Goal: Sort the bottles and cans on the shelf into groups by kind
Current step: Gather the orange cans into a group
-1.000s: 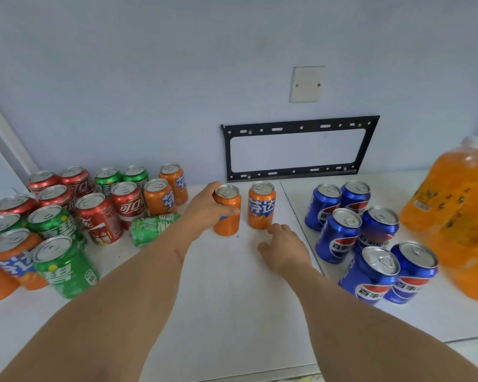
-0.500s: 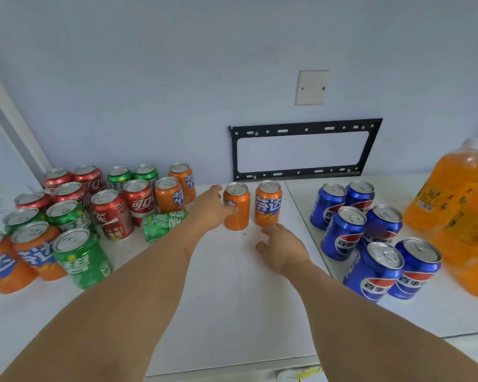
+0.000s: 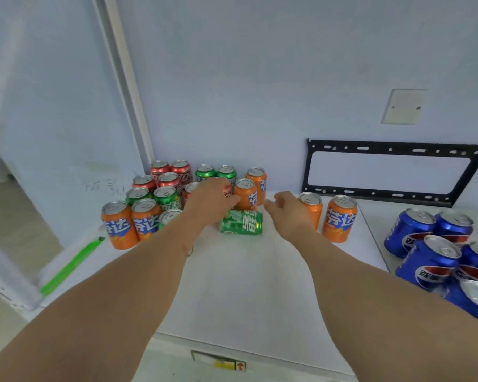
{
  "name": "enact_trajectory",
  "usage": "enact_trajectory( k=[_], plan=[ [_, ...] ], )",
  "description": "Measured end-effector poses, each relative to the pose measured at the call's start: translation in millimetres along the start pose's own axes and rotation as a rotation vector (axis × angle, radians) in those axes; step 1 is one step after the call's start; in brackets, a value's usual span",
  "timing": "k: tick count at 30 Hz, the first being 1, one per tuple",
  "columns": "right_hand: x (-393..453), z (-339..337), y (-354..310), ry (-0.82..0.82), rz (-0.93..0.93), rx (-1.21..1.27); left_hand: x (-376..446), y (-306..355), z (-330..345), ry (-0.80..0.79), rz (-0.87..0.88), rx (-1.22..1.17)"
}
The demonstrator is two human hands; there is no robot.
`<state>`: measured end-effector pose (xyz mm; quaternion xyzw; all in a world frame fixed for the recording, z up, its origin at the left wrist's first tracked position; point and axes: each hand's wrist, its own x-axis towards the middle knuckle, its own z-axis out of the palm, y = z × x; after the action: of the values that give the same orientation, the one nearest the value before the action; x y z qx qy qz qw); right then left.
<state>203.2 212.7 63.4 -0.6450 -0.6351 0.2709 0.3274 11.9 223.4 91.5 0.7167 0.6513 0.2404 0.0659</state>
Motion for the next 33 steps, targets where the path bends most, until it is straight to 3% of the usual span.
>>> enact_trajectory(
  k=[7, 13, 20, 26, 33],
  plan=[
    [90.0, 0.9, -33.4, 0.093, 0.135, 0.263, 69.2, -11.9, 17.8, -0.087, 0.131, 0.196],
    [139.9, 13.7, -25.0, -0.003, 0.219, 0.291, 102.8, -11.6, 43.0, -0.309, 0.148, 0.326],
    [174.4, 31.9, -21.9, -0.173, 0.282, 0.185, 113.8, -15.6, 57.6, -0.348, 0.132, 0.287],
    [185.2, 39.4, -10.4, -0.243, 0.279, 0.257, 116.6, -16.0, 55.1, -0.381, 0.127, 0.219],
    [180.4, 26.8, -10.3, -0.054, 0.243, 0.309, 123.7, -15.2, 39.6, -0.393, 0.02, 0.093]
  ],
)
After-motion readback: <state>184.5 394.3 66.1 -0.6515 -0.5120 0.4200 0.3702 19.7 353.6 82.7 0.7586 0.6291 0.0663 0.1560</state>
